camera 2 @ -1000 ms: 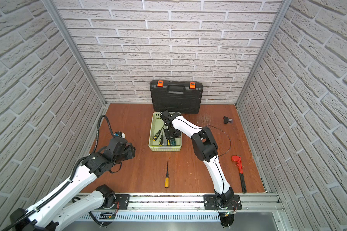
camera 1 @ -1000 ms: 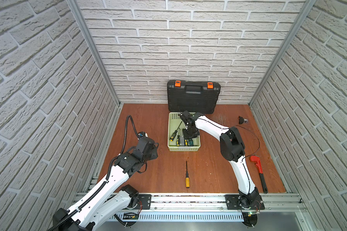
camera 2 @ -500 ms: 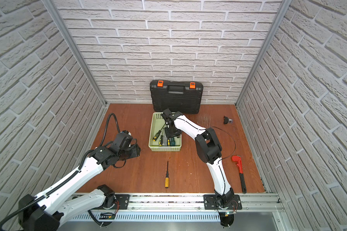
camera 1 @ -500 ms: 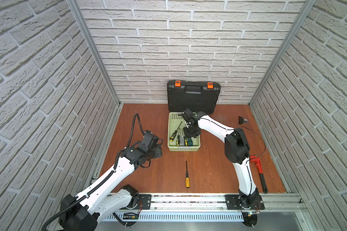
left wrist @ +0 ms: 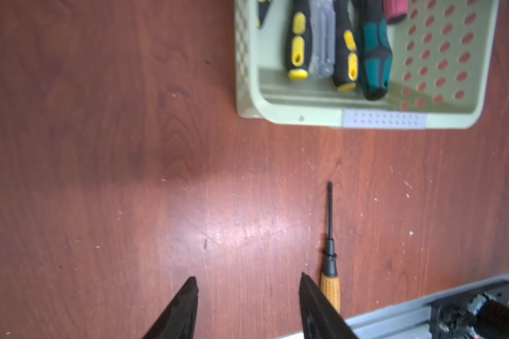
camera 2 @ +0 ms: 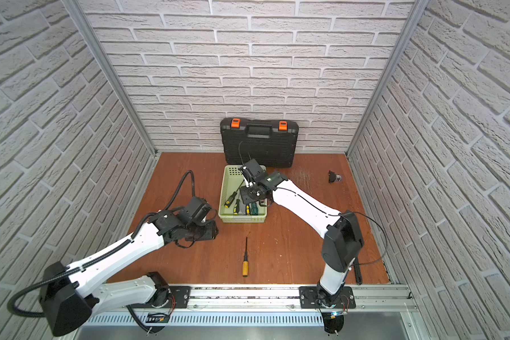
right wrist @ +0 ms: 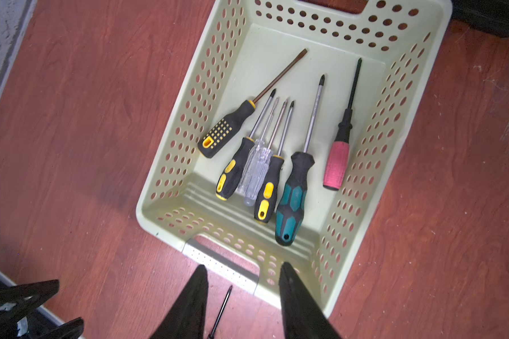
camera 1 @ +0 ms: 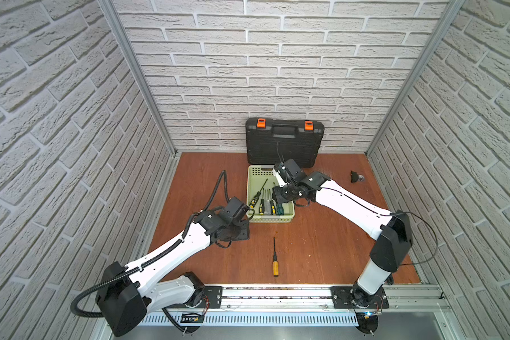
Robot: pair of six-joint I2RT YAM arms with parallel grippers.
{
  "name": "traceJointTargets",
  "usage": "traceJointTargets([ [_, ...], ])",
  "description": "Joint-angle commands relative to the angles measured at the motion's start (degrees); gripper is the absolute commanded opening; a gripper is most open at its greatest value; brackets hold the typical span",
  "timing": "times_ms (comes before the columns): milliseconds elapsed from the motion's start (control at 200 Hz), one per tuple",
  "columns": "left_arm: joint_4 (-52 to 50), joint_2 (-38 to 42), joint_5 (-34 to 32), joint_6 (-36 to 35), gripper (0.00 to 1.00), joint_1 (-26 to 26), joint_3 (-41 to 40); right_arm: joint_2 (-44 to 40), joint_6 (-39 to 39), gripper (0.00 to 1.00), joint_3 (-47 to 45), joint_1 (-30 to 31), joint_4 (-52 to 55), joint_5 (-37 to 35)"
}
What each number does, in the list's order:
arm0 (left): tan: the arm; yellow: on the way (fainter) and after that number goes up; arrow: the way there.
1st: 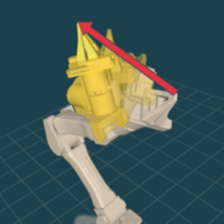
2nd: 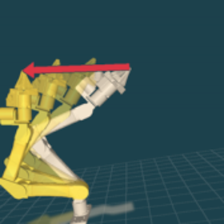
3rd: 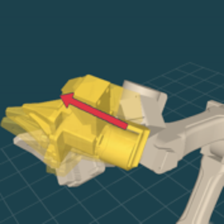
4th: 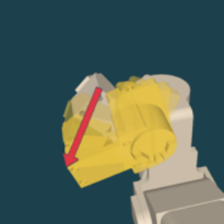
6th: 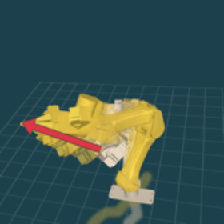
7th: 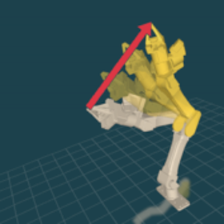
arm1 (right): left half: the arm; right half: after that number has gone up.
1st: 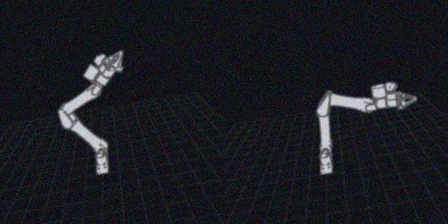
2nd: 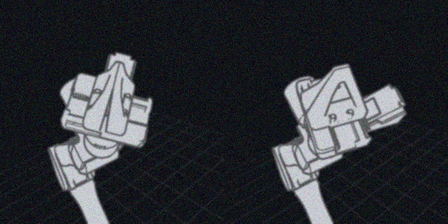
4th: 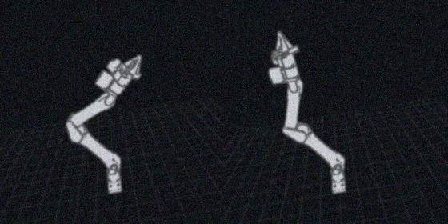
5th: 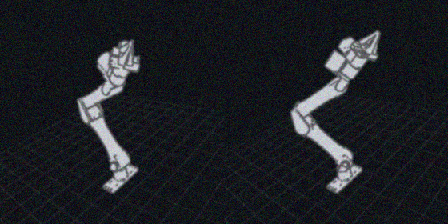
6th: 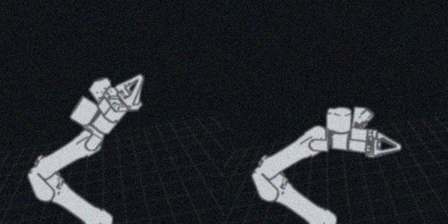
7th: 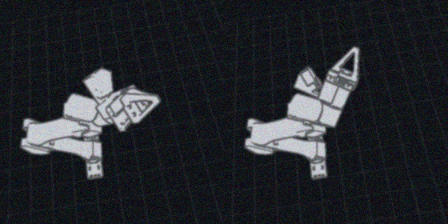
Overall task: Put the screwdriver in the bin
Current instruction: Pick up the screwdriver from the bottom-center of the table.
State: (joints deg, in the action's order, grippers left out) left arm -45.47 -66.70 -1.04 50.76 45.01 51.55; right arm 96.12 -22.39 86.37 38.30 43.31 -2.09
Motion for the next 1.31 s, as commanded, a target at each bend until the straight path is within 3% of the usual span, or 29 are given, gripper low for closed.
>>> traceJointTargets([
  [0,-0.1,-3.2,-0.6,3.3,0.56,4.7,1.6,-6.4,-2.1,0.42,-7.4,0.0,-5.4,-0.4],
  [260,6.4,-17.5,-0.5,8.6,0.55,16.1,5.4,-16.0,-4.2,0.42,-20.2,0.0,-6.3,-2.3],
  [640,10.8,-26.2,4.0,15.6,0.56,25.0,5.6,-21.9,-4.5,0.43,-23.0,-0.1,-3.8,-7.6],
  [975,7.3,-29.7,4.2,15.5,0.56,26.1,6.9,-23.6,-5.1,0.44,-23.9,-0.1,-2.4,-9.5],
  [1300,8.7,-31.6,4.9,14.7,0.45,26.1,7.4,-22.9,-5.3,0.43,-23.9,-0.1,-2.2,-9.4],
])
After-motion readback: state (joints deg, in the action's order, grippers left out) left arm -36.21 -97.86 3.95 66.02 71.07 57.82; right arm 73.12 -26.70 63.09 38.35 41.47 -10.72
